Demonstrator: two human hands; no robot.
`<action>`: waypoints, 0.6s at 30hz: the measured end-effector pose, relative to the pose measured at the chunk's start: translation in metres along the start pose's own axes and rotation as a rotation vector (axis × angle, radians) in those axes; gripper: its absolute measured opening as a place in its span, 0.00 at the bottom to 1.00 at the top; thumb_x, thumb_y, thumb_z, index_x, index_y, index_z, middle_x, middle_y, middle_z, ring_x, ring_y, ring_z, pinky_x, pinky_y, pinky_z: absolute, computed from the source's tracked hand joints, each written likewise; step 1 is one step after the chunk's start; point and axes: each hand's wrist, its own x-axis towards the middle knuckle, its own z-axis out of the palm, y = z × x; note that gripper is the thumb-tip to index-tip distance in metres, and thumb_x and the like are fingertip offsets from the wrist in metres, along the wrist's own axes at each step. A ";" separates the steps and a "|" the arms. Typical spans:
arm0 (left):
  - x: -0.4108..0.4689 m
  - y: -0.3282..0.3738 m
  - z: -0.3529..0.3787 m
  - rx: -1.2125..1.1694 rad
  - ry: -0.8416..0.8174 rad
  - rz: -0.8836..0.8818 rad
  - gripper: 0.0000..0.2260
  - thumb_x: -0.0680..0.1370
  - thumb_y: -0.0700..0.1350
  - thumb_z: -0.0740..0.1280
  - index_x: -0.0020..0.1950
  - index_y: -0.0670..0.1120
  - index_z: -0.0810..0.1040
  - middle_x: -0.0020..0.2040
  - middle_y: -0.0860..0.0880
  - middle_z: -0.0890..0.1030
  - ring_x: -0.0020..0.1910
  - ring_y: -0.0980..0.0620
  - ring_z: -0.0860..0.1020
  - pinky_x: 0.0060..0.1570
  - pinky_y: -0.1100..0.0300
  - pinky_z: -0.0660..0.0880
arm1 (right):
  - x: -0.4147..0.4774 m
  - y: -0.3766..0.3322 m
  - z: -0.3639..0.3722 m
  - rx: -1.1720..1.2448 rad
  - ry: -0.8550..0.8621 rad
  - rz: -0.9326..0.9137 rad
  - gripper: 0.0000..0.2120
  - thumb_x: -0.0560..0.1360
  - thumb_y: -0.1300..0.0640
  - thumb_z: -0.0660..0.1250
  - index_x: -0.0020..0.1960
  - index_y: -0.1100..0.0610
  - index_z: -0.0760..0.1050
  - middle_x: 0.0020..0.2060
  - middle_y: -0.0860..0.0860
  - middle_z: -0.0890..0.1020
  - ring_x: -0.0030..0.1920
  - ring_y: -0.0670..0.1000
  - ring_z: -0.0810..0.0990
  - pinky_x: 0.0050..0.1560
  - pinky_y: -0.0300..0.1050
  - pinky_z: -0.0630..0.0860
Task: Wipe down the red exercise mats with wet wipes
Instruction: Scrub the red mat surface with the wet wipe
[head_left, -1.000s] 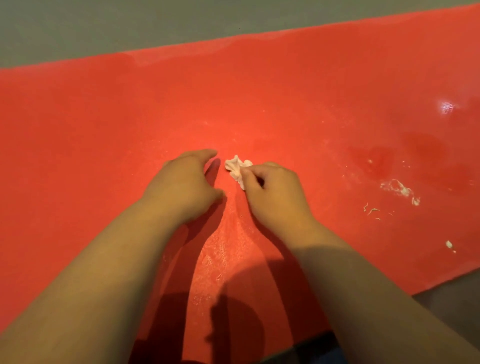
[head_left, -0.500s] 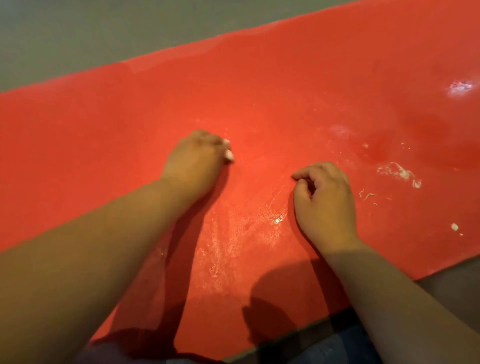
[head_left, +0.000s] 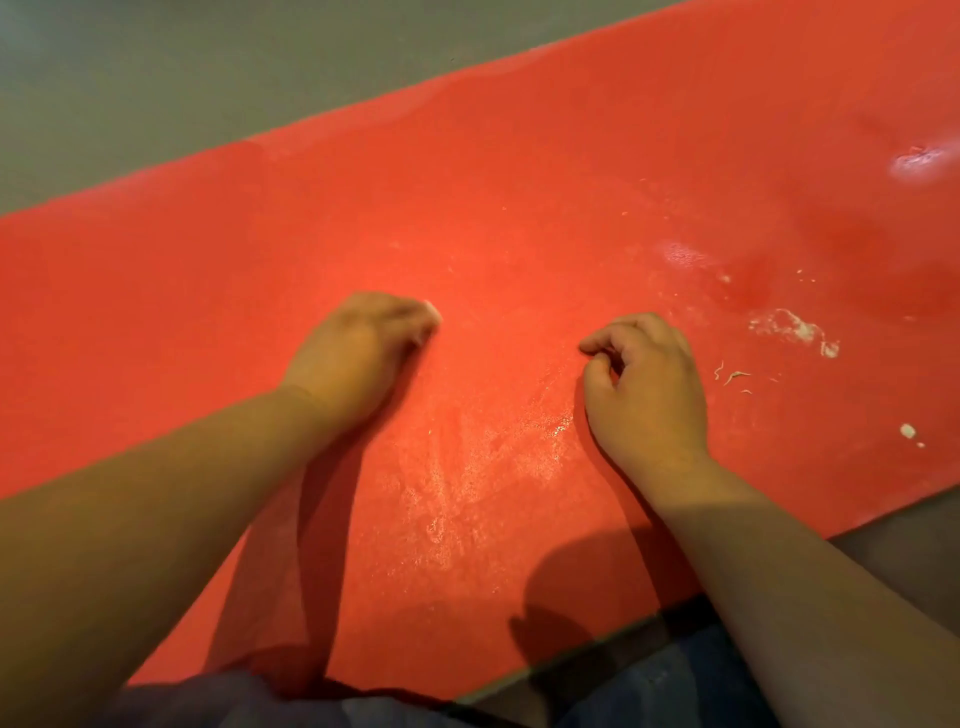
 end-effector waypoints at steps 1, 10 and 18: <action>0.006 -0.008 0.001 -0.020 0.051 -0.165 0.12 0.78 0.37 0.62 0.58 0.42 0.82 0.59 0.44 0.81 0.57 0.42 0.78 0.57 0.56 0.73 | 0.000 0.000 0.000 -0.002 0.000 0.001 0.10 0.72 0.63 0.62 0.44 0.53 0.80 0.47 0.46 0.76 0.52 0.50 0.72 0.48 0.36 0.64; -0.079 0.059 -0.012 -0.183 -0.310 0.427 0.15 0.79 0.46 0.59 0.62 0.46 0.80 0.62 0.49 0.80 0.60 0.47 0.79 0.61 0.55 0.74 | -0.002 -0.001 -0.002 -0.015 -0.003 -0.020 0.10 0.70 0.63 0.61 0.43 0.54 0.80 0.48 0.50 0.77 0.52 0.55 0.73 0.48 0.38 0.64; -0.038 0.008 -0.018 0.085 -0.146 -0.282 0.12 0.80 0.43 0.61 0.60 0.45 0.81 0.58 0.43 0.77 0.58 0.41 0.75 0.55 0.56 0.71 | -0.001 -0.005 -0.014 -0.001 -0.091 -0.039 0.11 0.71 0.65 0.61 0.45 0.56 0.80 0.49 0.53 0.77 0.54 0.56 0.73 0.55 0.43 0.68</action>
